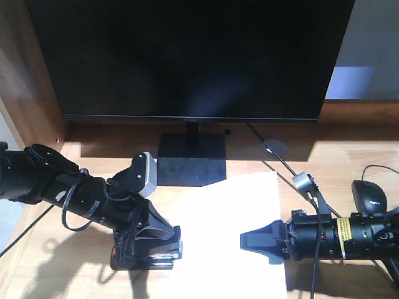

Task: Grab stapler and paper to desk for stapling

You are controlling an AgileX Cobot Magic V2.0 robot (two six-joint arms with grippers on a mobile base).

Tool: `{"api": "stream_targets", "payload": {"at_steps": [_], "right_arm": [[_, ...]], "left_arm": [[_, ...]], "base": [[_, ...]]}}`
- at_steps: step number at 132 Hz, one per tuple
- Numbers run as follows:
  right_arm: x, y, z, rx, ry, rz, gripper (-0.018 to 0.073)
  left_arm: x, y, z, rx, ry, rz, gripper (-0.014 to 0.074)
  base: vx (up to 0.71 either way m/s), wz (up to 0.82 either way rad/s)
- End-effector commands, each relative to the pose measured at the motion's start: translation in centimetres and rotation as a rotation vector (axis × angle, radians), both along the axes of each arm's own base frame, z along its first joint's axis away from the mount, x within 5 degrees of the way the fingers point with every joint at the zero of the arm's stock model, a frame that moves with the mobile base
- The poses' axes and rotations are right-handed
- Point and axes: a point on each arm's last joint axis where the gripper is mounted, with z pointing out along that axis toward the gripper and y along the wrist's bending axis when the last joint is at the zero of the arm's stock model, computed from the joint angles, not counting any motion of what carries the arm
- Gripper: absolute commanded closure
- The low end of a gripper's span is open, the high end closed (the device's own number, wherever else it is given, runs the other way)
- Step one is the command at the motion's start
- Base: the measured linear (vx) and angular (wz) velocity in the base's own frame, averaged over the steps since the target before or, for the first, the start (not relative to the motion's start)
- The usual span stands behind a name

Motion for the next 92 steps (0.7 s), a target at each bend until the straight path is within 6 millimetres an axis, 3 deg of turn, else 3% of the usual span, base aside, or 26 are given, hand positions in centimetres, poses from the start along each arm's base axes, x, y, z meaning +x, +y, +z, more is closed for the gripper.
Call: {"api": "stream_targets", "payload": {"at_steps": [1, 58, 92], "right_arm": [[0.7, 0.3, 1.2, 0.094, -0.048, -0.019, 0.0561], [1.6, 0.5, 0.0, 0.188, -0.002, -0.111, 0.0561], [1.7, 3.1, -0.9, 0.22, 0.002, -0.132, 0.0561]], "left_arm": [[0.0, -0.5, 2.2, -0.071, -0.023, 0.005, 0.0603], [0.0, -0.5, 2.2, -0.071, -0.023, 0.005, 0.0603], [0.0, -0.5, 2.2, -0.071, -0.022, 0.004, 0.0603]], "base": [[0.0, 0.0], [0.0, 0.0], [0.0, 0.0]]}}
